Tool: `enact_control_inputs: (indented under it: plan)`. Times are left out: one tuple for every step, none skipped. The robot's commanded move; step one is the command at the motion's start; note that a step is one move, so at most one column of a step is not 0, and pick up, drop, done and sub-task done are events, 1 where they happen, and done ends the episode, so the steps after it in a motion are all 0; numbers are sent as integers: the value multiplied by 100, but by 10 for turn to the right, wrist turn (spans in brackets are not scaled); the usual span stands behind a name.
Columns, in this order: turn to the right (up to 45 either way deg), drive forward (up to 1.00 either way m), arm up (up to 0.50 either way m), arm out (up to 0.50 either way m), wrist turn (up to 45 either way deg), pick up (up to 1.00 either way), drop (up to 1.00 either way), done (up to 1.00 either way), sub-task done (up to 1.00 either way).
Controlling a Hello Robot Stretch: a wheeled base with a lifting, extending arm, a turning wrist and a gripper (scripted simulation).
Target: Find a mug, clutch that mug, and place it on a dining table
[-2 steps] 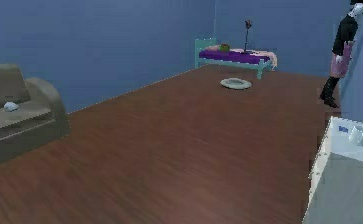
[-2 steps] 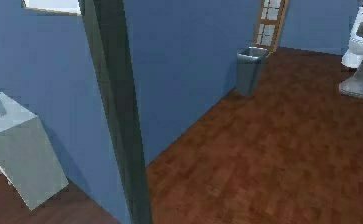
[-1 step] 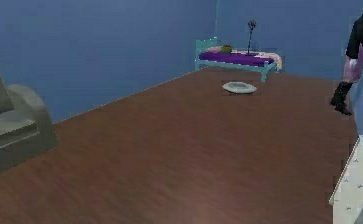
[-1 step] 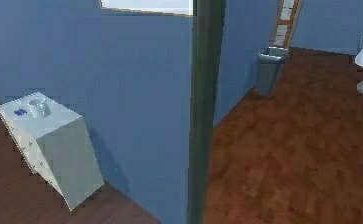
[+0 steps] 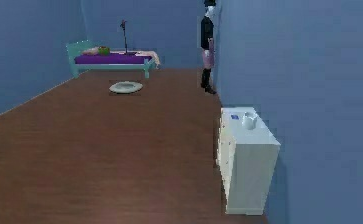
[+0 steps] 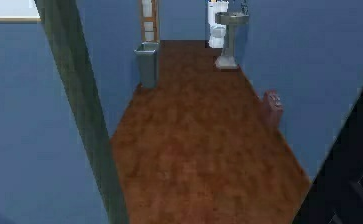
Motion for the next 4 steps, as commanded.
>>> enact_control_inputs:
  plan:
    - [0,55,0,0,0,0,0,0,0]
    - [-450,0,0,0,0,0,0,0,0]
    - [-120,0,0,0,0,0,0,0,0]
    - [450,0,0,0,0,0,0,0,0]
